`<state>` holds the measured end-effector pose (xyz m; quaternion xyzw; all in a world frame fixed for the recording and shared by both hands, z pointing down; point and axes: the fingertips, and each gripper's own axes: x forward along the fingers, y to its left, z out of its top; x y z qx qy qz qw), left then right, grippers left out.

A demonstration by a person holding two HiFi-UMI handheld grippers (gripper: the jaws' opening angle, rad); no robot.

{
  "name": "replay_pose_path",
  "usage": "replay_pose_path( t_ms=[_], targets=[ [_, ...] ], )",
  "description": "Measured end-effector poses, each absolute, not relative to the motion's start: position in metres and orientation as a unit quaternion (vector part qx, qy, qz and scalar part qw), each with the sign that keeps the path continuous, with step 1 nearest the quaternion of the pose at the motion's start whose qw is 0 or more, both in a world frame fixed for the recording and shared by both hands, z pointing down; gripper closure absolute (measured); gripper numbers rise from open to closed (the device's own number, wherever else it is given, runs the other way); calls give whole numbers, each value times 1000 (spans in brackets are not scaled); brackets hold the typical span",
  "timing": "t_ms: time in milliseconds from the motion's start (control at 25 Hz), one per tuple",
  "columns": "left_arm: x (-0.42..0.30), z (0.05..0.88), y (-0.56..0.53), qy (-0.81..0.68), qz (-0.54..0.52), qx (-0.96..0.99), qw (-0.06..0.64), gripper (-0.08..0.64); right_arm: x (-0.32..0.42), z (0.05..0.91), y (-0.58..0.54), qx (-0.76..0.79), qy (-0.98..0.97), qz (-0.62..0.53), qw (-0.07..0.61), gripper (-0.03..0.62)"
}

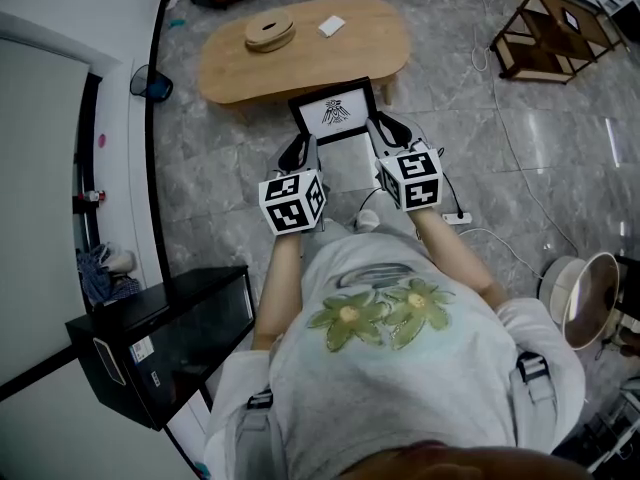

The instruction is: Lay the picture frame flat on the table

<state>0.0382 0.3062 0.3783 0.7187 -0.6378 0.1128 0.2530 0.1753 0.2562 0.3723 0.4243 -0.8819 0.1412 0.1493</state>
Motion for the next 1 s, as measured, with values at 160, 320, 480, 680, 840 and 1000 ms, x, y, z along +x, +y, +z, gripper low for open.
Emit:
replay_pose_path(
  t_ms=[160,320,480,680,840,1000],
  targets=[
    [44,382,311,-640,109,716,257,476,180,375,260,422,-882,143,151,518],
    [47,385,314,-643,109,711,263,476,182,377,262,418,-883,144,155,518],
    [45,387,312,-643,113,709,267,477,182,380,262,417,-883,147,157,517],
    [43,391,300,-641,117,709,268,477,179,385,250,423,-879,151,160,517],
    [37,396,283,-637,121,711,273,477,174,390,235,425,-876,155,165,517],
    [24,400,258,-635,119,711,277,477,161,393,211,426,-875,152,172,517]
  ],
)
